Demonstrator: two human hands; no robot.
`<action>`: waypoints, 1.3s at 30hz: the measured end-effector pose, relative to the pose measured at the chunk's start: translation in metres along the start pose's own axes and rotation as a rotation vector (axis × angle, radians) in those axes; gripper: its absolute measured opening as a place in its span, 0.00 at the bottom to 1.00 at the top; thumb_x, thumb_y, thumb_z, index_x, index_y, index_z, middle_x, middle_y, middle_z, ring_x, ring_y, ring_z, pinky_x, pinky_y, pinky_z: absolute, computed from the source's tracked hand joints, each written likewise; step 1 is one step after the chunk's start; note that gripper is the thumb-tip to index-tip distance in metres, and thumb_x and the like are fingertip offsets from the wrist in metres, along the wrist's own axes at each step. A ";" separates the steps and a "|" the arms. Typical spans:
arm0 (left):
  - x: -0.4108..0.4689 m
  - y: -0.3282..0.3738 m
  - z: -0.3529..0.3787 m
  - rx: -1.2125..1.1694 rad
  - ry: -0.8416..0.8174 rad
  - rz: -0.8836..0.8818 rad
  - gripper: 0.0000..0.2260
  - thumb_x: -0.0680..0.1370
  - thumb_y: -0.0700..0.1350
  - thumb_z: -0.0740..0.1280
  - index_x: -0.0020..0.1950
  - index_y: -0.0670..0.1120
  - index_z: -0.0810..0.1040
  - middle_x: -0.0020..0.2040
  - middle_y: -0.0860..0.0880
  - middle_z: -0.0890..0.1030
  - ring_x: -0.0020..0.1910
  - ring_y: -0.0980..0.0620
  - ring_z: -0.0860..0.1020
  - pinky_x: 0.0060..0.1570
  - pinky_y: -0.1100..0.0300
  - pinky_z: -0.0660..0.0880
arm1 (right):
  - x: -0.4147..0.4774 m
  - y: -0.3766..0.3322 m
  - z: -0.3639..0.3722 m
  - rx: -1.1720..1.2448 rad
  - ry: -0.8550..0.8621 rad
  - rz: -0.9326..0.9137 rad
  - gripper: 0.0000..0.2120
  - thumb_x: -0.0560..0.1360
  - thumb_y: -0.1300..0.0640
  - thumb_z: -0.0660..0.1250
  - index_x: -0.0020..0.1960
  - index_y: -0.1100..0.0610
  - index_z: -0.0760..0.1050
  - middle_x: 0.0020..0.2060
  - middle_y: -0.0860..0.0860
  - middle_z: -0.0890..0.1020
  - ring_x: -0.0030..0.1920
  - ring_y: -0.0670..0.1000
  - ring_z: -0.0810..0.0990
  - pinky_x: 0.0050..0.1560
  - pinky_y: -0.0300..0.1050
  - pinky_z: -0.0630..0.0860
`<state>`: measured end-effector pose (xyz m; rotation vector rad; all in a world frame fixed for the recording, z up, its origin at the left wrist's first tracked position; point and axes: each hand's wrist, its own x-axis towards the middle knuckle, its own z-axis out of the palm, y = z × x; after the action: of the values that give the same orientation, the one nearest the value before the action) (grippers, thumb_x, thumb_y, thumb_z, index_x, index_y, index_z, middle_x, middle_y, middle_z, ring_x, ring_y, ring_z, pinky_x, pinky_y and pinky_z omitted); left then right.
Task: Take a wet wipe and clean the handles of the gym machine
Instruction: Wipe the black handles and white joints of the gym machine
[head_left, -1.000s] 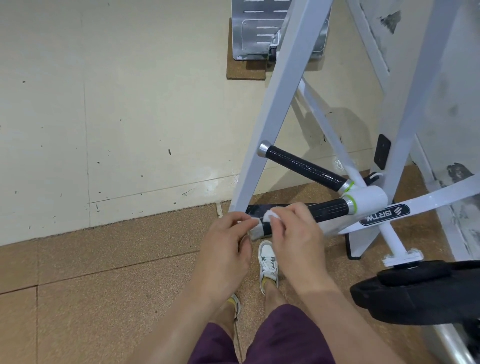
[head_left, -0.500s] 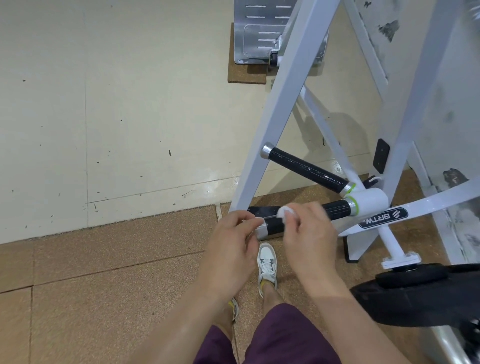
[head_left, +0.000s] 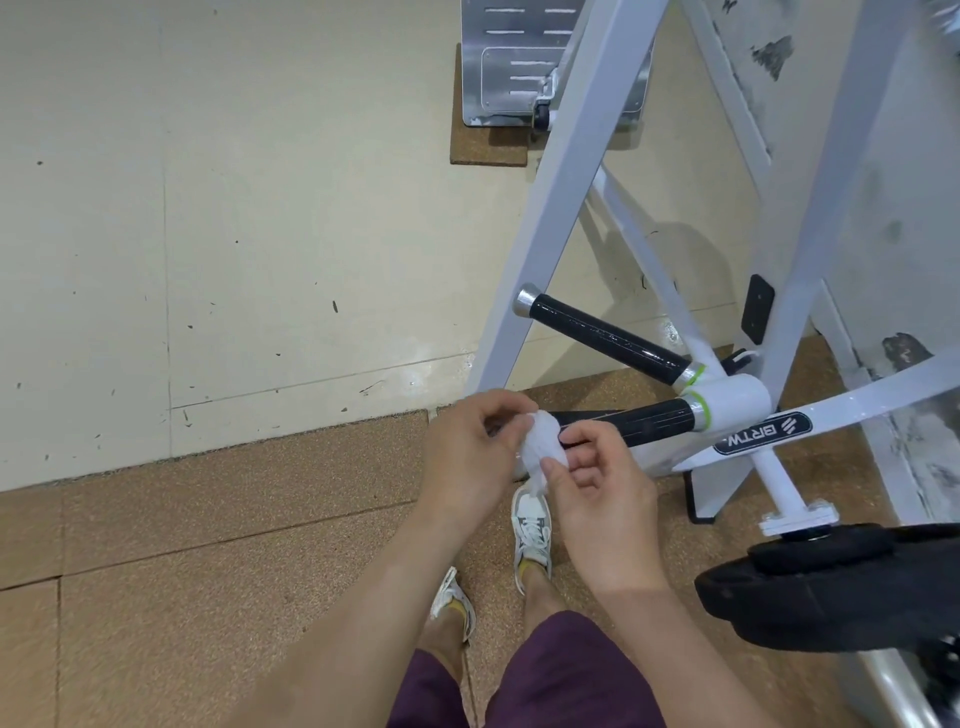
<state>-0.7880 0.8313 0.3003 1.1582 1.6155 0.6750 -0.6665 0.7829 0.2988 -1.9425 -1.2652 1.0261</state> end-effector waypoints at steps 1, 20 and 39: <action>0.004 0.000 0.000 -0.027 0.023 -0.019 0.09 0.74 0.39 0.69 0.41 0.53 0.82 0.38 0.57 0.82 0.40 0.59 0.80 0.45 0.58 0.79 | -0.001 0.003 0.002 -0.064 0.019 -0.041 0.09 0.72 0.60 0.70 0.49 0.48 0.75 0.37 0.45 0.78 0.36 0.43 0.77 0.36 0.32 0.74; 0.030 0.015 0.006 0.388 -0.222 -0.070 0.04 0.75 0.46 0.69 0.44 0.48 0.84 0.40 0.52 0.83 0.34 0.61 0.76 0.30 0.70 0.66 | -0.022 0.008 0.016 0.224 0.092 0.145 0.10 0.72 0.60 0.70 0.45 0.45 0.77 0.44 0.48 0.80 0.44 0.45 0.82 0.43 0.38 0.79; 0.022 0.014 0.017 0.254 -0.117 -0.126 0.04 0.73 0.45 0.71 0.40 0.46 0.82 0.38 0.52 0.83 0.38 0.51 0.79 0.38 0.59 0.75 | -0.019 -0.002 0.014 0.819 0.138 0.550 0.06 0.70 0.65 0.72 0.46 0.59 0.78 0.41 0.55 0.82 0.42 0.49 0.82 0.46 0.41 0.78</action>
<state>-0.7683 0.8554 0.2972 1.2410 1.6914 0.3206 -0.6839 0.7670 0.2983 -1.6504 -0.1313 1.3594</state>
